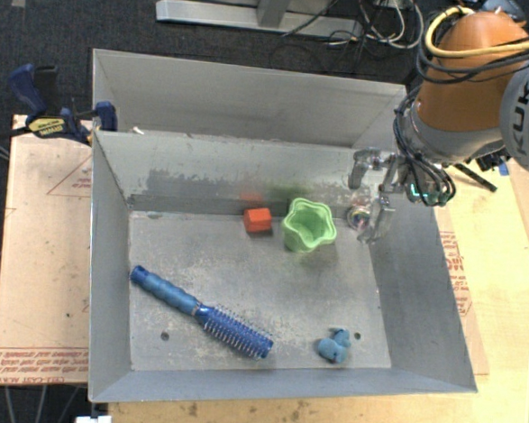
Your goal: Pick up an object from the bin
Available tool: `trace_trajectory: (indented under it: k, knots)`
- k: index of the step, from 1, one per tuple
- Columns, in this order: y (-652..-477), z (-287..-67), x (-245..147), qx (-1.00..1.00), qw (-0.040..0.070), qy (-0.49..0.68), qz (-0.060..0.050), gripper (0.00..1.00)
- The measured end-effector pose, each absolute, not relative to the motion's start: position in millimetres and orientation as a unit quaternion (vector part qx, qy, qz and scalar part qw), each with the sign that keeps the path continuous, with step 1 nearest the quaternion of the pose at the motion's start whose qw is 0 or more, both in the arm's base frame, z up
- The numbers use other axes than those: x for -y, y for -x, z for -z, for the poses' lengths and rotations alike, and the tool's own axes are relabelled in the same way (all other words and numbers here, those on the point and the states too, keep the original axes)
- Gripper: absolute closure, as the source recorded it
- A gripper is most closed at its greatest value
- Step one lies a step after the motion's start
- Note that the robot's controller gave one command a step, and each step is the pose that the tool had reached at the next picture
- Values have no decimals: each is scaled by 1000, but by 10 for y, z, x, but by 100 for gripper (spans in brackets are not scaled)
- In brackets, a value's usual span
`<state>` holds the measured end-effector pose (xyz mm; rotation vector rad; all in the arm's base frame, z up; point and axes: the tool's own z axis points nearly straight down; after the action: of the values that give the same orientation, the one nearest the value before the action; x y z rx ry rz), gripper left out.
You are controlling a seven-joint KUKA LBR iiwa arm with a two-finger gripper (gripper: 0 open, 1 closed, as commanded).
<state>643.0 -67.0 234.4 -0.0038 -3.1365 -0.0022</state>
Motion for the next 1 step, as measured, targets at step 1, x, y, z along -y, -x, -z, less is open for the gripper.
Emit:
trace_trajectory:
  k: [1]
  knots:
    - [-5914,-1418,222,999,5,-44,2,0]
